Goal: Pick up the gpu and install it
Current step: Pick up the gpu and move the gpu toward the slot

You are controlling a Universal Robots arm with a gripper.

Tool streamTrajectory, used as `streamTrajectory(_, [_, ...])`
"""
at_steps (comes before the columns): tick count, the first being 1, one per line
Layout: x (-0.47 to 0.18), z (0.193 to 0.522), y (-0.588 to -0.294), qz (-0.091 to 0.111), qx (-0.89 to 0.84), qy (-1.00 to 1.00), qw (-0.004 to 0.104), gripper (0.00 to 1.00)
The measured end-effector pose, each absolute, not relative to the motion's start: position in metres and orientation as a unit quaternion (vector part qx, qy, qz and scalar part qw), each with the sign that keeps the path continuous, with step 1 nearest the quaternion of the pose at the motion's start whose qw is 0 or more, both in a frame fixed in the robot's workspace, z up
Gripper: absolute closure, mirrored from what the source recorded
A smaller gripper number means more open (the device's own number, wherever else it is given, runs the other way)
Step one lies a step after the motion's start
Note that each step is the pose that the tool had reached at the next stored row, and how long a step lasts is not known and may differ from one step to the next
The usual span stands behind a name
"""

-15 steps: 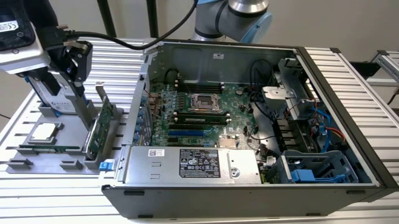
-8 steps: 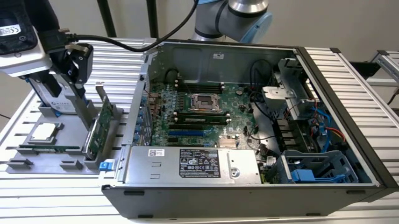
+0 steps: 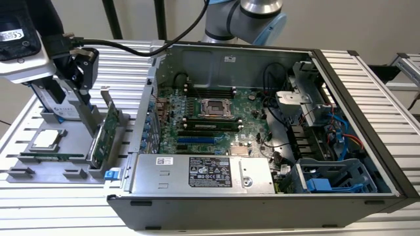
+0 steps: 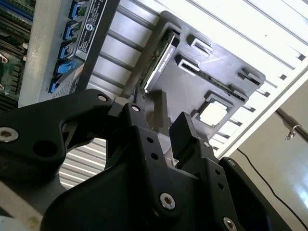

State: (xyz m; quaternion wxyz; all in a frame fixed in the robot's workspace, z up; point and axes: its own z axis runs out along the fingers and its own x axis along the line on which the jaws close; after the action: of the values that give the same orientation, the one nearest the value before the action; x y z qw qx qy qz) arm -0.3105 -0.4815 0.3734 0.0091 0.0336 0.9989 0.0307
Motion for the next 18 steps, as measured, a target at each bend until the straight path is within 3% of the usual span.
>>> streamTrajectory(18, [-0.3105,0.3691,-0.4814,0.031,0.034,0.999,0.009,0.00])
